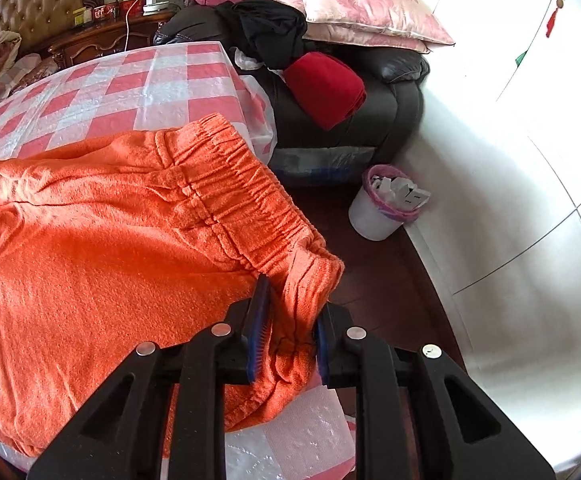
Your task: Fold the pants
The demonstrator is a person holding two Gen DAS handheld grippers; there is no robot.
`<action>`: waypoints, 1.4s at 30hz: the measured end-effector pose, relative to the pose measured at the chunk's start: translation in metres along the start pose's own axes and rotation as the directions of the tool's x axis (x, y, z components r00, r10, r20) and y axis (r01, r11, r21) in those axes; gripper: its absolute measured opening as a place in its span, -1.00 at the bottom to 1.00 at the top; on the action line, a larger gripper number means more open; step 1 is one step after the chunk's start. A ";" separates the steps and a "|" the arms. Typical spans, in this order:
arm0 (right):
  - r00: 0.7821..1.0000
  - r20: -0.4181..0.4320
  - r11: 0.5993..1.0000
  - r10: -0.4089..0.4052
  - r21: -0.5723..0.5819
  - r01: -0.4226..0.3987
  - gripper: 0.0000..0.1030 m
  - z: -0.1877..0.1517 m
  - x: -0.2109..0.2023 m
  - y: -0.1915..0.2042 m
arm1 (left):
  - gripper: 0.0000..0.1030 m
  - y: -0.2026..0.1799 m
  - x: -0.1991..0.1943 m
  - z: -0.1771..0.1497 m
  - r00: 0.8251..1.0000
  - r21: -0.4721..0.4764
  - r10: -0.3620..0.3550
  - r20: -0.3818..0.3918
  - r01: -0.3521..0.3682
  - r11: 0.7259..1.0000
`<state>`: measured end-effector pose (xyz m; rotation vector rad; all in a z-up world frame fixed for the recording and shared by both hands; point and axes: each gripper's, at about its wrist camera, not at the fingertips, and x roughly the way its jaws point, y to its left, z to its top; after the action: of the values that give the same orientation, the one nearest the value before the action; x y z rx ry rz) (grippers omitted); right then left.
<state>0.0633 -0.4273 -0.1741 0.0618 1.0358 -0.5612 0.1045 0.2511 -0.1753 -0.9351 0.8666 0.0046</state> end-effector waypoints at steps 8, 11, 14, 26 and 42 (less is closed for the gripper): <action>1.000 -0.012 1.000 0.009 -0.001 -0.009 -0.64 0.002 0.000 -0.001 | -0.92 -0.157 0.100 -0.095 0.724 0.762 0.405 0.558 -0.641 0.096; 1.000 -0.008 1.000 0.000 -0.004 0.000 -0.64 0.001 0.000 0.000 | -0.76 -0.161 0.124 -0.128 0.743 0.810 0.386 0.546 -0.587 -0.016; 1.000 -0.007 1.000 0.013 -0.006 -0.013 -0.64 0.001 0.001 -0.002 | 0.13 -0.156 0.111 -0.124 0.801 0.820 0.365 0.474 -0.553 0.148; 1.000 0.012 1.000 -0.007 -0.017 0.007 -0.63 -0.003 -0.001 0.001 | -0.04 -0.026 0.015 0.003 0.995 0.184 -0.092 0.039 0.083 0.979; 1.000 0.004 1.000 0.014 -0.012 -0.014 -0.63 -0.001 0.001 -0.002 | -0.80 -0.084 0.053 0.040 0.998 0.294 0.052 -0.030 -0.040 0.955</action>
<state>0.0616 -0.4291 -0.1749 0.0573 1.0341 -0.5421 0.1963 0.2088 -0.1394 -0.6378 0.8960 -0.0998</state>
